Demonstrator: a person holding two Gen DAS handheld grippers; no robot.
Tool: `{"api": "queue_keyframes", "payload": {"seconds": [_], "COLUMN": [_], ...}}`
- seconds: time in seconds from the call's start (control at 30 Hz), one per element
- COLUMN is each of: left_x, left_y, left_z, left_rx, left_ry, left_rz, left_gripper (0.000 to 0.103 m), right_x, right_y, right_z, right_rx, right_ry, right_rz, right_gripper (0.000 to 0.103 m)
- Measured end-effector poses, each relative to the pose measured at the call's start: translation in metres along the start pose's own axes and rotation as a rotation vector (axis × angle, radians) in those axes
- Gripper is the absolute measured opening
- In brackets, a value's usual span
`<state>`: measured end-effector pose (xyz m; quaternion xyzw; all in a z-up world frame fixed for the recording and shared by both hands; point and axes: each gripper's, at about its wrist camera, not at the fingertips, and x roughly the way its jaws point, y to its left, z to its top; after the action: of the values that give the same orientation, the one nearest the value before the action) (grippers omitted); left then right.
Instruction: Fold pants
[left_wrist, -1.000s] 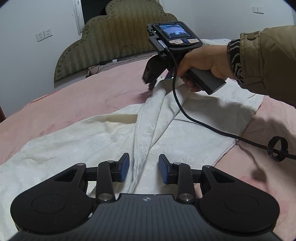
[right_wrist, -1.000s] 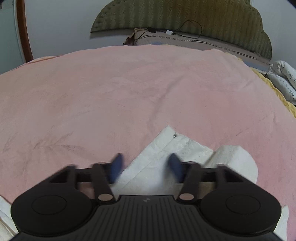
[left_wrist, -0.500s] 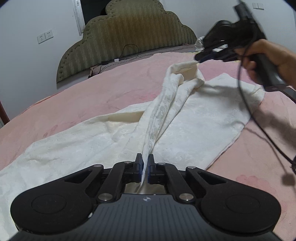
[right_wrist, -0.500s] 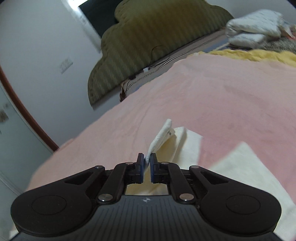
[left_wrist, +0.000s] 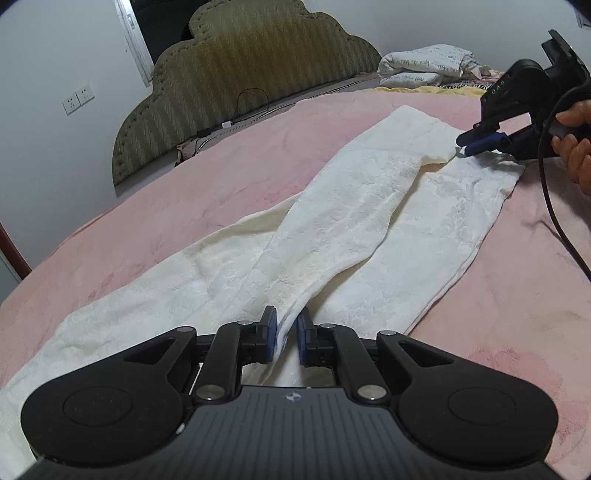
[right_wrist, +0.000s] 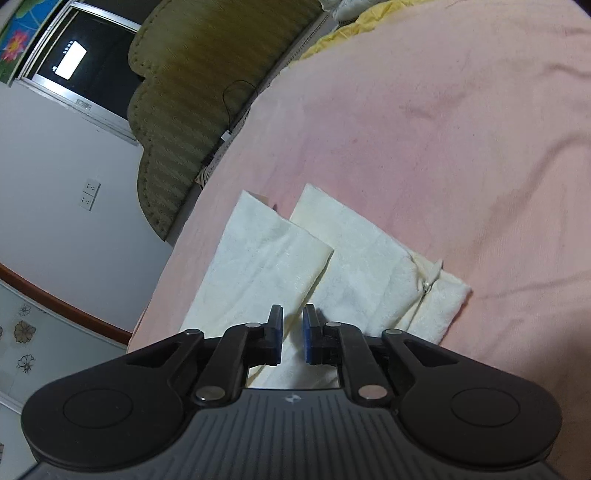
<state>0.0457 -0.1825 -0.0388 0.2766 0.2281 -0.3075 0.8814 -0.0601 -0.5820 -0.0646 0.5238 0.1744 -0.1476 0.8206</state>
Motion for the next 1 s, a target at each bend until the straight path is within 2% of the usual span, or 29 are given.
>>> {"api": "queue_keyframes", "payload": {"seconds": [0.07,0.17,0.3,0.4,0.43,0.47,0.57,0.73,0.8,0.83,0.87,1.0], "left_x": [0.001,0.002,0.002,0.001,0.001,0.001,0.002,0.001,0.001,0.001,0.001,0.003], "left_y": [-0.004,-0.010,-0.018,-0.019,-0.019,-0.020,-0.020,-0.024,-0.025,-0.028,-0.027,-0.035], "left_z": [0.000,-0.001,-0.003,-0.003,-0.003,-0.004,-0.004,-0.005,-0.005,-0.005,-0.005,-0.005], "left_rx": [0.016,0.048,0.089,0.089,0.085,0.081,0.078,0.105,0.118,0.125,0.133,0.171], "left_ry": [-0.004,-0.013,-0.032,-0.046,-0.048,-0.048,-0.047,-0.055,-0.061,-0.064,-0.067,-0.076], "left_rz": [0.013,0.033,0.054,0.062,0.063,0.063,0.062,0.073,0.075,0.077,0.078,0.097], "left_gripper": [0.019,0.021,0.034,0.047,0.049,0.050,0.050,0.050,0.050,0.051,0.051,0.050], "right_x": [0.004,0.015,0.022,0.024,0.025,0.026,0.029,0.040,0.040,0.040,0.041,0.027], "right_y": [0.002,-0.002,0.010,0.018,0.022,0.025,0.030,0.015,0.013,0.010,0.009,0.011], "right_z": [0.000,-0.004,-0.018,-0.023,-0.023,-0.021,-0.013,0.008,0.014,0.016,0.017,0.016], "right_rx": [0.015,0.110,0.121,0.106,0.093,0.087,0.059,0.134,0.127,0.127,0.120,0.084], "right_ry": [0.016,0.080,0.142,0.171,0.167,0.161,0.104,-0.035,-0.080,-0.087,-0.087,-0.107], "right_rz": [0.010,0.065,0.083,0.133,0.146,0.163,0.141,0.140,0.108,0.107,0.114,0.163], "right_gripper": [0.011,0.011,0.012,0.034,0.046,0.051,0.051,0.046,0.034,0.015,0.006,0.004]}}
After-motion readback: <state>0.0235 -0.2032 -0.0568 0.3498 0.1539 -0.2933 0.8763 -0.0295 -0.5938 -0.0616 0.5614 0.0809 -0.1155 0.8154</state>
